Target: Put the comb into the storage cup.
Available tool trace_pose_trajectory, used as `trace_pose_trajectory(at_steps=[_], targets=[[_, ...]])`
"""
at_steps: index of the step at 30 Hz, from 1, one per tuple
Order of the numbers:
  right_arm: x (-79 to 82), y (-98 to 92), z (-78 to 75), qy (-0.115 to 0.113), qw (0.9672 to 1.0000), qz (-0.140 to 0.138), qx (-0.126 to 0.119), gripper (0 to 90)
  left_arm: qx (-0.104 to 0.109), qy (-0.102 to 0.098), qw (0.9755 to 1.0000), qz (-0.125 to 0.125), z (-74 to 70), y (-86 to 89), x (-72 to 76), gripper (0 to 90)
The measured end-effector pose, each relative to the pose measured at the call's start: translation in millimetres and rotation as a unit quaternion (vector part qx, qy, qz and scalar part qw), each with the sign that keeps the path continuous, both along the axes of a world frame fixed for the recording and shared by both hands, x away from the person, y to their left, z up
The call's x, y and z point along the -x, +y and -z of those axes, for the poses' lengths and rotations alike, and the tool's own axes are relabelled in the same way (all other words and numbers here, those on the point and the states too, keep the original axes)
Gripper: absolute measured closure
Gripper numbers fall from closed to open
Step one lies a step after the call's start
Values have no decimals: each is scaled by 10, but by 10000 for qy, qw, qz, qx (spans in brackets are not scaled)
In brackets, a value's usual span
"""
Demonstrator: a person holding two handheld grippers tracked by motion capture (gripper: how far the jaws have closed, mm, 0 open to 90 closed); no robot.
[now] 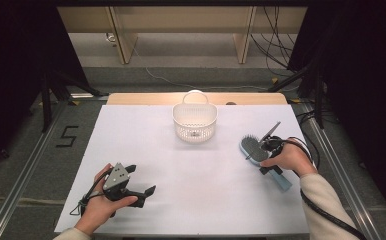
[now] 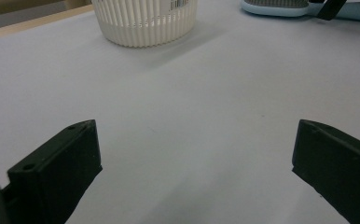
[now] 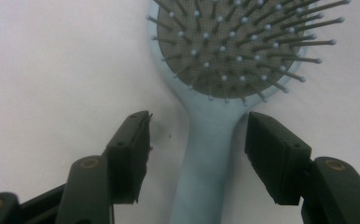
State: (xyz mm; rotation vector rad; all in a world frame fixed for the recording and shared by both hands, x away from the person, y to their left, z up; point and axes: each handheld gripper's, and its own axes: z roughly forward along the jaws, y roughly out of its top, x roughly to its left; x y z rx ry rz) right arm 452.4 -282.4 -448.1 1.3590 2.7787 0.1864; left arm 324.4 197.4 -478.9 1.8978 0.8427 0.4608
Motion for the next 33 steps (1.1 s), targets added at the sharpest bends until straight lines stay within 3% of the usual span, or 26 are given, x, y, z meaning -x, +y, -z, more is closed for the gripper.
trace_pose_trajectory(at_steps=[5,11,22,27,33], targets=[[-30,-5,24,173,9998,112,56,445,11,13,10000,5,1,-4,0,6],[-54,-3,22,183,9997,144,35,483,15,11,10000,2,1,-4,0,6],[-97,13,17,178,9993,171,266,608,2,12,10000,34,2,-15,-1,6],[-112,15,13,236,9991,258,232,658,4,14,10000,35,3,-15,-2,7],[-121,35,14,274,9987,305,300,669,6,14,10000,37,3,-15,-2,7]])
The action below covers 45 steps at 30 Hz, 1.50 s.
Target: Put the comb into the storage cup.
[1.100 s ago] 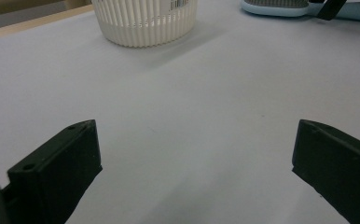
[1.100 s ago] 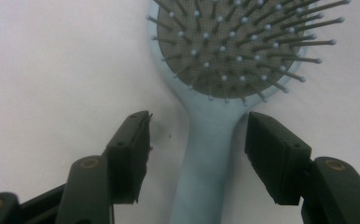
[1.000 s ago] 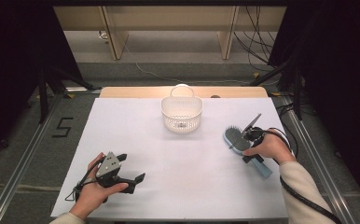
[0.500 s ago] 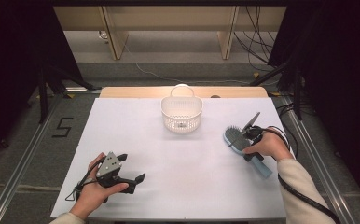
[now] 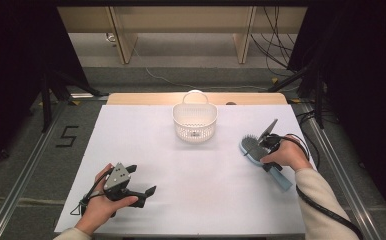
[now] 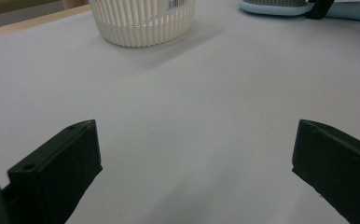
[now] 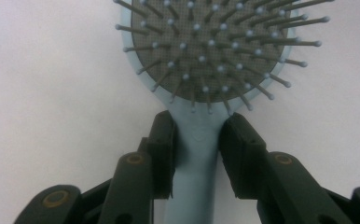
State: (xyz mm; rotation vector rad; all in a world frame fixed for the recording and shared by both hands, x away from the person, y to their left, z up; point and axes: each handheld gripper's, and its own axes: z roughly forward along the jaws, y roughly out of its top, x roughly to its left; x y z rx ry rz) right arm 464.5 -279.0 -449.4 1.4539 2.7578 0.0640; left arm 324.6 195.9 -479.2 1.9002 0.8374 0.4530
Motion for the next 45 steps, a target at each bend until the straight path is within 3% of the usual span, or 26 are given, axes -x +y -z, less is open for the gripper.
trace_pose_trajectory(at_steps=[11,33,45], targets=[[-15,17,4,92,9997,204,44,687,1,2,10000,4,0,0,1,7],[-4,18,-2,94,9996,247,85,704,-3,3,10000,3,1,0,0,7],[34,-5,-1,-58,9995,316,-16,705,-3,9,10000,5,0,1,0,7]])
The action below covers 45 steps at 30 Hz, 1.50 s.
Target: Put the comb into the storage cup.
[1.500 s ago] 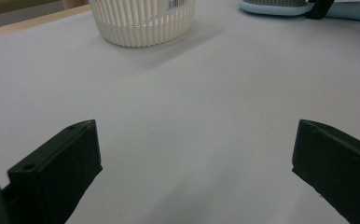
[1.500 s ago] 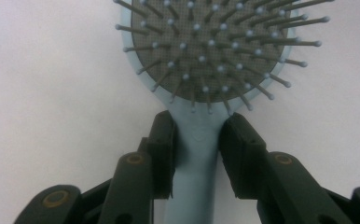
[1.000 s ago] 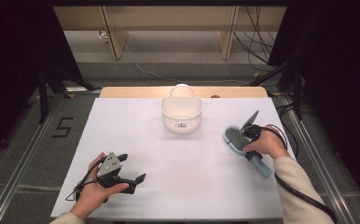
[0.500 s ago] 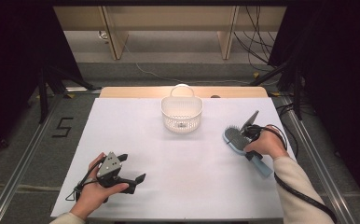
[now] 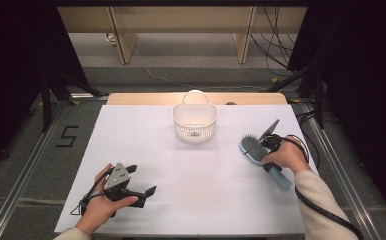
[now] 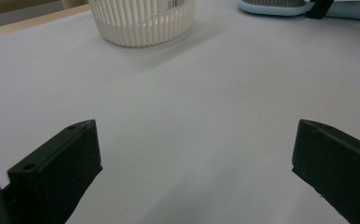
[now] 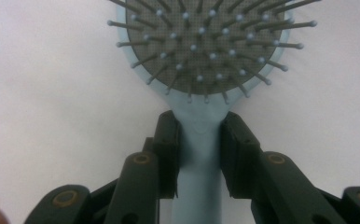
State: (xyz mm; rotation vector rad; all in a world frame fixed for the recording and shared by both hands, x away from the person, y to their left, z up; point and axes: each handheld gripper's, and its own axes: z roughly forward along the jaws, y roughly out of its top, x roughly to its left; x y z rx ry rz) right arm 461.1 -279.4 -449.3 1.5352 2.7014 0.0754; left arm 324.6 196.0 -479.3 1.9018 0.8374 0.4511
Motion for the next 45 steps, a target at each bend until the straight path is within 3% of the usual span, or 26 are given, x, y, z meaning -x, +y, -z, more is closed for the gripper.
trace_pose_trajectory(at_steps=[17,30,38,45], targets=[[67,-63,-17,-244,9994,128,-189,706,-1,10,10000,-14,2,2,-1,7],[132,-118,-96,-603,9970,224,-435,706,6,10,10000,-28,2,2,-1,7],[193,-161,-147,-921,9922,420,-733,706,-5,-1,10000,-28,2,8,-5,7],[275,-191,-147,-1346,9841,564,-1014,706,-19,-8,10000,-45,7,13,-8,7]])
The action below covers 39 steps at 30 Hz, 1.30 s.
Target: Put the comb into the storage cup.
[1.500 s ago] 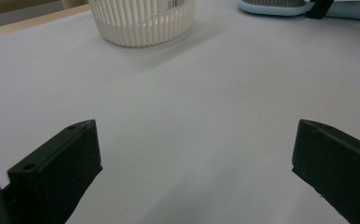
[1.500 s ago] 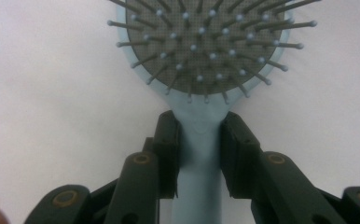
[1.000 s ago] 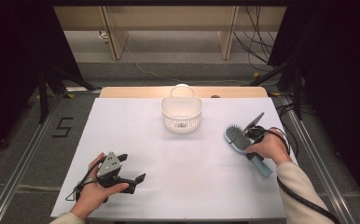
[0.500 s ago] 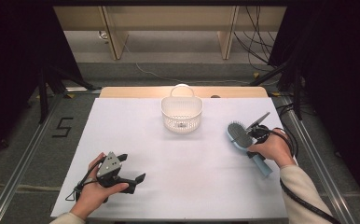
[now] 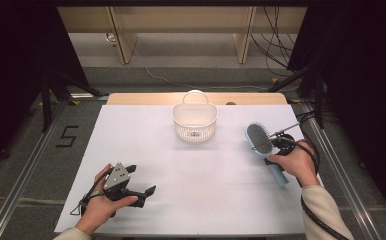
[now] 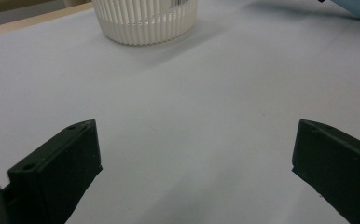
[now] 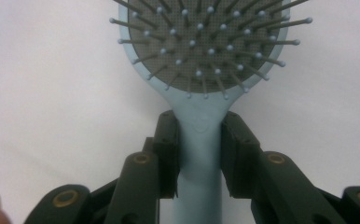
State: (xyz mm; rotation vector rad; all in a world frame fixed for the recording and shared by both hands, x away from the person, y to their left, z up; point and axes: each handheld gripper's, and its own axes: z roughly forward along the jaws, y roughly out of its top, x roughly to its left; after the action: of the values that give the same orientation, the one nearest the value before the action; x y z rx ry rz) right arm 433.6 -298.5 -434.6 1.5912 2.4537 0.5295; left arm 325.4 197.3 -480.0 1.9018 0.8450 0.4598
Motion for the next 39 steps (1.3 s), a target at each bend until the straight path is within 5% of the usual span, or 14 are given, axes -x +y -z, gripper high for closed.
trace_pose_trajectory(at_steps=[9,39], targets=[[67,-58,-71,-497,9985,133,-192,706,19,7,10000,11,-7,0,7,7],[104,-48,-114,-1169,9910,390,-514,705,33,-27,10000,-12,-14,5,8,7]])
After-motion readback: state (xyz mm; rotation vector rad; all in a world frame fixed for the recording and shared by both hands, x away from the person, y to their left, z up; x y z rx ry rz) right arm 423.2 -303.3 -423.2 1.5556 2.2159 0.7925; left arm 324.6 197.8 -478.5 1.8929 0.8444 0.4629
